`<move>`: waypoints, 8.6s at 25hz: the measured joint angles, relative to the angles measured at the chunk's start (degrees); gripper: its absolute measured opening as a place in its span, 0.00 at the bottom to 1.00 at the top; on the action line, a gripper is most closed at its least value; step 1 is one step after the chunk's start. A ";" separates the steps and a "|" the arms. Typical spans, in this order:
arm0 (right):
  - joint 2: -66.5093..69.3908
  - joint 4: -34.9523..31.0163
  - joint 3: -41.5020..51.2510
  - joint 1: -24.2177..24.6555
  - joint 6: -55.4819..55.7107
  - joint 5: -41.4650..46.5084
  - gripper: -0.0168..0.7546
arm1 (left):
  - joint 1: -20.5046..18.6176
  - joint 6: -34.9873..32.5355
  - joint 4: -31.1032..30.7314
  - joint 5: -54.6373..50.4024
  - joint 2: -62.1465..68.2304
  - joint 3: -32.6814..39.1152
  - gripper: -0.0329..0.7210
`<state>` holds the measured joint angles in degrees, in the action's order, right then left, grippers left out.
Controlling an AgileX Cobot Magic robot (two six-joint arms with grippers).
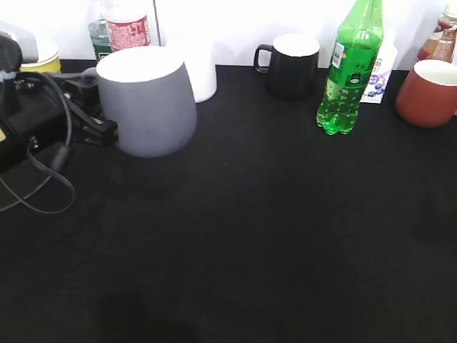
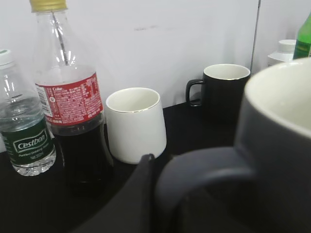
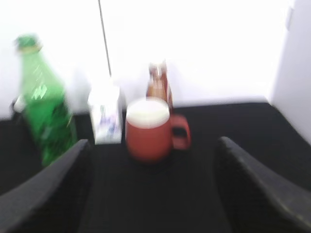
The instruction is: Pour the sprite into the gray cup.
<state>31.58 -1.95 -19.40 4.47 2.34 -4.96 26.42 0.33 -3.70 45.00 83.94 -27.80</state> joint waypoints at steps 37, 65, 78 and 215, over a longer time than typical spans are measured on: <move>89.66 -10.09 -33.35 -24.11 -6.25 -55.58 0.59 | 0.00 0.00 -0.05 0.12 0.00 0.03 0.10; 70.78 16.47 -26.42 -30.62 -65.70 -41.81 0.59 | 0.00 2.32 -13.29 3.13 9.81 0.07 0.10; 70.78 13.32 -26.48 -30.62 -80.83 -46.30 0.59 | 0.00 0.62 -11.99 3.96 9.81 0.07 0.10; -19.63 5.31 -9.52 -20.69 1.55 64.69 0.79 | -5.32 0.44 3.35 -106.11 -74.85 -1.82 0.77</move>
<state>11.95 3.36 -28.93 -16.21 3.88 59.74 21.11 0.78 -0.35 -61.11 9.09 -29.62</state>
